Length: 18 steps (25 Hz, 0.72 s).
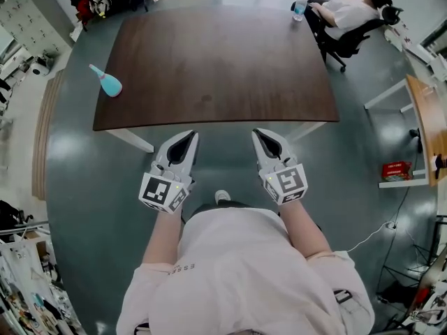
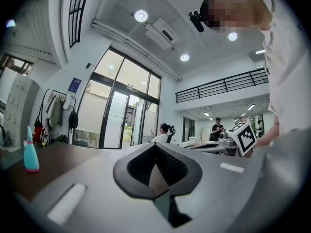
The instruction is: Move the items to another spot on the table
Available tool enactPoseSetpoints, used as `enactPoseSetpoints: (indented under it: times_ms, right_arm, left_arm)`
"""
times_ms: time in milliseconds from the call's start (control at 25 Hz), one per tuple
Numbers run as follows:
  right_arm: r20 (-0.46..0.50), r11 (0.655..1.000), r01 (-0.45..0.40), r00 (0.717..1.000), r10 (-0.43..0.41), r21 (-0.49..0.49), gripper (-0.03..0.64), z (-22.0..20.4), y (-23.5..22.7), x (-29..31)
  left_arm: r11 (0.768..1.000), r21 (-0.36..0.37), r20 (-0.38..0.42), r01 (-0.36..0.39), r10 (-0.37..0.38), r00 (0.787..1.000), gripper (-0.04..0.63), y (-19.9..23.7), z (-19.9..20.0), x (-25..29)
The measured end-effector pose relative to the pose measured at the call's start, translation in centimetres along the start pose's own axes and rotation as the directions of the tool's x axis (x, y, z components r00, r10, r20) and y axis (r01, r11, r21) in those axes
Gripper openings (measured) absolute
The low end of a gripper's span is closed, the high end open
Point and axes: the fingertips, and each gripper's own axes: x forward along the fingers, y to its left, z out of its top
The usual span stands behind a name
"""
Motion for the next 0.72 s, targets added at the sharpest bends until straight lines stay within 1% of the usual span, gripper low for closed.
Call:
enactPoseSetpoints:
  times_ms: [400,520,720]
  right_arm:
    - [0.000,0.999,0.030,1.000,-0.030,0.010,-0.009,-0.8,-0.7,-0.3]
    - [-0.001,1.000,0.026,1.000,-0.026,0.015,-0.009,-0.6,-0.5,0.1]
    - [-0.015,0.999,0.029,0.999,-0.029,0.017,-0.011,-1.0,-0.3,0.5]
  left_arm:
    - [0.999,0.019,-0.013,0.044,-0.044,0.999,0.015,-0.6,-1.3,0.2]
    - [0.999,0.024,-0.017,0.042,-0.042,0.999,0.015,-0.3,-1.5,0.0]
    - [0.999,0.008,-0.036,0.033,-0.032,0.999,0.015,0.0,-2.0,-0.1]
